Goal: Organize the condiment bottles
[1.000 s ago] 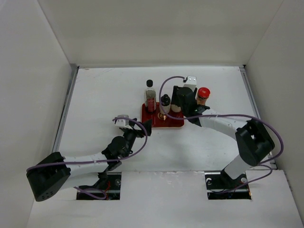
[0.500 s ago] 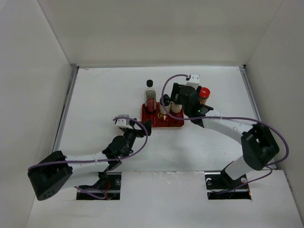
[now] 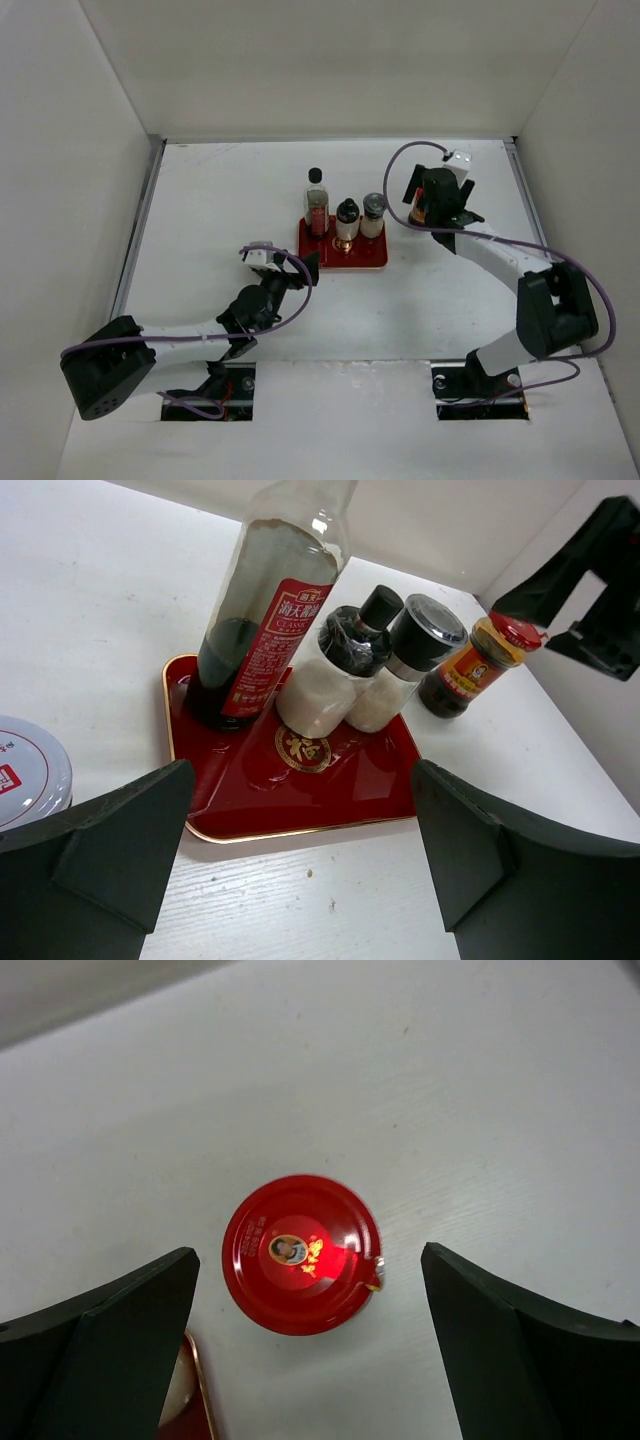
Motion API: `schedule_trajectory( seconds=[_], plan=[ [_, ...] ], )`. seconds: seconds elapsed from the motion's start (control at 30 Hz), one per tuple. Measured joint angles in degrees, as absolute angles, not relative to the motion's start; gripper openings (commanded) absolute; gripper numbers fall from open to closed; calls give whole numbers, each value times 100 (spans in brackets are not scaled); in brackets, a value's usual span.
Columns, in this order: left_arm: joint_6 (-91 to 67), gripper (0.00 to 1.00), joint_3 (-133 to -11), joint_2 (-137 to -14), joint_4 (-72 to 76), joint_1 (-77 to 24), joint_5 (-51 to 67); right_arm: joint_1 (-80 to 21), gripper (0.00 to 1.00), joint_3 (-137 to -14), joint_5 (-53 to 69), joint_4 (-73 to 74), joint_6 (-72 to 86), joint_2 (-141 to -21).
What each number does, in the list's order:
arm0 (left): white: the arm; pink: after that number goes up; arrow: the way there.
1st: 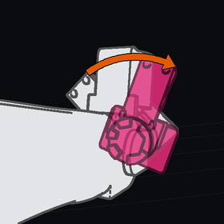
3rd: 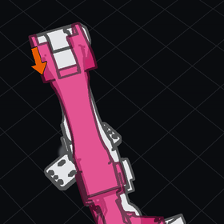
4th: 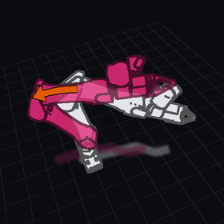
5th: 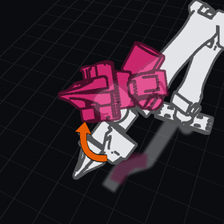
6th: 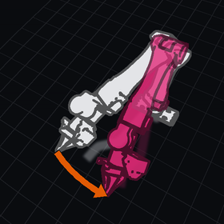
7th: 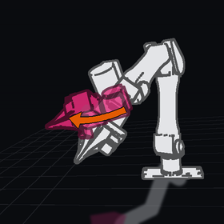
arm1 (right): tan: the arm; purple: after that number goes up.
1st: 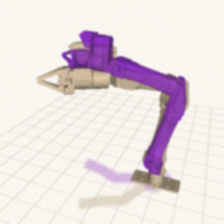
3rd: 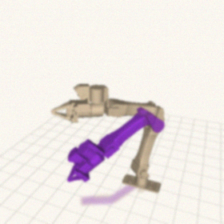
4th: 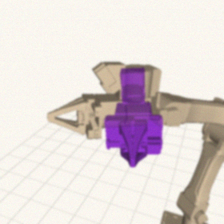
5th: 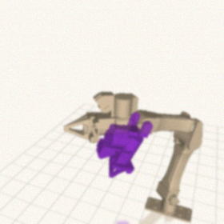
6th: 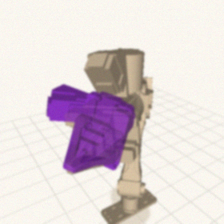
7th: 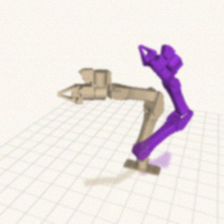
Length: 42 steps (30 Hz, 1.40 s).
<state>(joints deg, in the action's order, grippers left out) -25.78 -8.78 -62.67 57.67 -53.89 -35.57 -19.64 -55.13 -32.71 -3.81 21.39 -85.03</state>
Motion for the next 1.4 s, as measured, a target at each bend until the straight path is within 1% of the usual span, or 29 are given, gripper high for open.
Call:
schedule_trajectory(
  seconds=[0.23,0.27,0.3,0.33,0.4,0.43,0.5,0.6,0.7,0.87,0.97,1.07,1.17,1.4],
  plan=[
    [-2578,90,-878,-6289,5765,-5389,-3557,-1920,100,-5767,-2926,-163,2078,-9209],
    [-2578,90,-878,-6294,5765,-5389,-3557,-1900,97,-5787,-2923,-183,2075,-9268],
    [-2578,90,-878,-6302,5765,-5389,-3557,-1872,89,-5804,-2919,-211,2075,-9327],
    [-2578,90,-878,-6309,5763,-5389,-3557,-1844,77,-5804,-2915,-248,2071,-9371],
    [-2578,90,-878,-6311,5767,-5387,-3557,-1826,62,-5802,-2926,-298,2064,-9413],
    [-2578,90,-878,-6313,5767,-5380,-3557,-1806,57,-5793,-2939,-311,2082,-9411],
    [-2578,90,-878,-6324,5765,-5365,-3557,-1811,51,-5693,-2995,-410,2064,-9367],
    [-2578,90,-878,-6322,5767,-5365,-3557,-1916,49,-5354,-3105,-401,2032,-9000],
    [-2578,89,-878,-6324,5767,-5365,-3559,-2226,49,-4895,-3216,-102,1986,-8274],
    [-2580,89,-878,-6324,5765,-5365,-3559,-3201,50,-4635,-3374,355,2038,-7070],
    [-2580,89,-886,-6324,5765,-5365,-3557,-3774,51,-4648,-3389,294,2156,-6816],
    [-2580,89,-913,-6322,5767,-5365,-3557,-4169,51,-4748,-3380,215,2235,-6993],
    [-2580,89,-928,-6320,5765,-5365,-3559,-4410,51,-4932,-3363,84,2255,-7483],
    [-2580,89,-930,-6263,5763,-5365,-3577,-4606,53,-5205,-3301,-513,2217,-8628]
  ],
)
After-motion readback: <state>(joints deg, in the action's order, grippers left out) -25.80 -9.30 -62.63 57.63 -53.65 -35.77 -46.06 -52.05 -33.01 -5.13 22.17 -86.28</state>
